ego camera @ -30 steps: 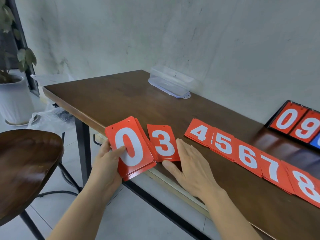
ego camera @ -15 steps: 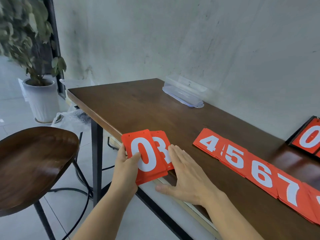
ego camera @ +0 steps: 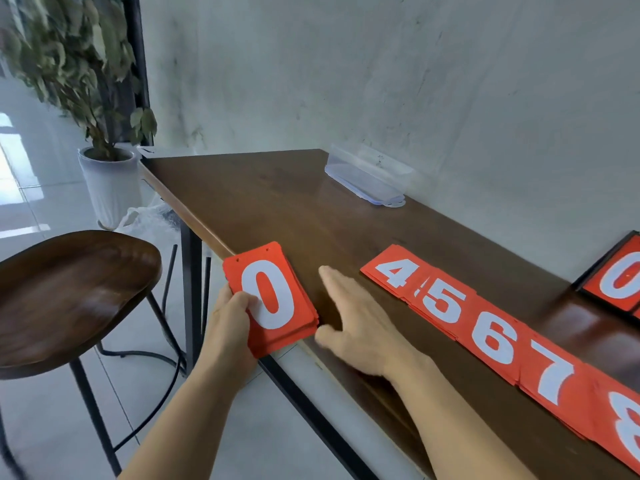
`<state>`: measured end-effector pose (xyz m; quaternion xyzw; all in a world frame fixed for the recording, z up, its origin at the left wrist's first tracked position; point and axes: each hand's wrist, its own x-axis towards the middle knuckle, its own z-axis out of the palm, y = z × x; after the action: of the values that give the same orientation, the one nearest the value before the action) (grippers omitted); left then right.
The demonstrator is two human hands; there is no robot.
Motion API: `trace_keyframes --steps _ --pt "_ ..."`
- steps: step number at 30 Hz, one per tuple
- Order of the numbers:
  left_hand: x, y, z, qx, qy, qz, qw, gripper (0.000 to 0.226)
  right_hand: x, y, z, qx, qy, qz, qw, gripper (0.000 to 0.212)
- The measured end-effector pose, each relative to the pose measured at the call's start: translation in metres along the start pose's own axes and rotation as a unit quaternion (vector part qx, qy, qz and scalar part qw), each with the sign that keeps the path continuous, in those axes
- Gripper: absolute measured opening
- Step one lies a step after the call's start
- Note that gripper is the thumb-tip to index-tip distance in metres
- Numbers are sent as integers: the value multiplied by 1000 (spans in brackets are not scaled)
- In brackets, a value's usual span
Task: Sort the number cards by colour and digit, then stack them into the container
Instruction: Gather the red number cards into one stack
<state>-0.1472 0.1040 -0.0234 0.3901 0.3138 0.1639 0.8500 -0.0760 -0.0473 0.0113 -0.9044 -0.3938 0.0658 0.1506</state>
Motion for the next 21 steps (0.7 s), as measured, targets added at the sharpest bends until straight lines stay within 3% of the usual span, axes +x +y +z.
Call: trace_keyframes --steps 2,4,8,21 --pt "-3 -5 2 -13 3 3 1000 35 7 28 -6 -74 42 94 992 75" --pt "-7 -9 3 -26 9 10 1000 36 17 52 -8 -138 47 187 972 83" --pt "-17 -15 1 -35 19 32 999 40 32 68 -1 -130 6 236 963 93" --pt "-48 -25 -12 -50 41 48 997 35 -16 38 12 -135 -39 -7 990 99"
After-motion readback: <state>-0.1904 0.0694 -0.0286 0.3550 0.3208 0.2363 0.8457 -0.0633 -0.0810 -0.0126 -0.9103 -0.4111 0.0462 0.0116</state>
